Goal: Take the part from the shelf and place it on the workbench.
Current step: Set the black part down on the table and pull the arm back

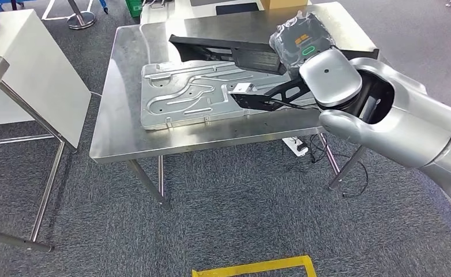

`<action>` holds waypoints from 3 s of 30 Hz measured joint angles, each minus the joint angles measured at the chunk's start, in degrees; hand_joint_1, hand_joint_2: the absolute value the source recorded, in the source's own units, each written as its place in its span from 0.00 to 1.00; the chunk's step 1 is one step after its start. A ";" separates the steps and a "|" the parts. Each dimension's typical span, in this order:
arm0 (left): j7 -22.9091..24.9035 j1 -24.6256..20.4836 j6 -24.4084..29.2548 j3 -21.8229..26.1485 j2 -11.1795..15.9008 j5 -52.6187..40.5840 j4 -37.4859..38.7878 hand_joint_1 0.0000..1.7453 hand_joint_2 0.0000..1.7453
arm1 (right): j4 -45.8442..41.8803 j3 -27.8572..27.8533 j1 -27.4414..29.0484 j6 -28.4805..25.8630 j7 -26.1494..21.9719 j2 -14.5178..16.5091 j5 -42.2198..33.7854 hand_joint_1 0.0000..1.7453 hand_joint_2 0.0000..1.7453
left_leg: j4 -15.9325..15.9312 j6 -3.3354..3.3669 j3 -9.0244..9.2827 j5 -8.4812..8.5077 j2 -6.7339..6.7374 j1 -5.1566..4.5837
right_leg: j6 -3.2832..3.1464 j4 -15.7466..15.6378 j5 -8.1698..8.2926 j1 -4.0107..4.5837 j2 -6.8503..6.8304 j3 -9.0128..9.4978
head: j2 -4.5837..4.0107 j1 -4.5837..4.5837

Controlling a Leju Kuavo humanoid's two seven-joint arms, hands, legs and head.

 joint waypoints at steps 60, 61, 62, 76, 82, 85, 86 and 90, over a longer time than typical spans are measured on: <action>0.55 -0.08 -0.04 -1.26 -0.13 -0.96 0.00 0.00 0.00 | -2.33 -2.47 3.54 1.50 0.00 -3.14 0.80 1.00 1.00 | 3.25 -0.27 -0.45 -2.94 -0.10 -0.39 | -0.56 -0.55 0.84 0.55 -0.06 -0.39 | 0.00 -0.10; 0.58 -0.05 -0.04 -1.26 -0.09 -0.95 0.00 0.00 0.00 | -2.35 -2.49 3.57 1.50 0.00 -3.14 0.80 1.00 1.00 | -0.82 0.14 0.99 -0.32 -0.11 -0.50 | -0.53 -0.61 0.57 0.59 -0.05 0.05 | 0.00 -0.09; 0.59 -0.04 -0.03 -1.26 -0.01 -0.94 0.00 0.00 0.00 | -2.39 -2.51 3.55 1.50 0.00 -3.17 0.81 1.00 1.00 | -4.43 0.59 2.60 1.47 -0.11 -0.67 | -0.44 -0.74 0.38 0.65 -0.04 0.42 | 0.00 -0.06; 0.70 -0.19 -0.10 -1.52 0.37 -0.93 0.00 0.00 0.00 | -2.73 -2.85 5.11 1.10 0.02 -4.26 0.85 1.00 1.00 | -11.45 2.34 9.17 0.18 -0.01 -0.66 | 2.11 7.21 0.43 -0.04 -0.44 -5.83 | 0.00 0.22; 0.77 -0.21 -0.26 -1.74 0.67 -0.98 0.02 0.00 0.00 | -3.01 -2.99 5.79 0.64 0.01 -4.58 0.86 1.00 1.00 | -8.79 0.79 8.56 -2.38 -0.26 -0.81 | 0.88 0.59 1.85 0.07 -0.23 -2.76 | 0.00 0.09; 0.77 -0.26 -0.23 -1.90 0.69 -0.97 0.02 0.00 0.00 | -3.08 -3.04 5.85 0.55 0.01 -4.62 0.97 1.00 1.00 | -3.95 0.00 6.32 -4.84 -0.10 -0.54 | 0.08 0.36 1.43 -0.12 -0.18 -2.09 | 0.00 -0.11; 0.78 -0.29 -0.21 -1.97 0.72 -0.97 0.02 0.00 0.00 | -3.09 -3.05 5.94 0.52 0.02 -4.63 1.03 1.00 1.00 | -0.27 -0.25 4.25 -6.14 -0.07 -0.46 | -0.08 0.33 1.25 -0.08 -0.17 -1.90 | 0.00 -0.16; 0.89 -0.19 -0.22 -2.08 0.75 -0.98 0.02 0.00 0.00 | -3.10 -3.05 6.81 0.46 0.01 -4.62 1.19 1.00 1.00 | 5.41 -0.01 -1.30 -4.52 -0.08 -0.37 | -0.26 0.30 0.24 0.30 -0.10 -0.68 | 0.00 -0.15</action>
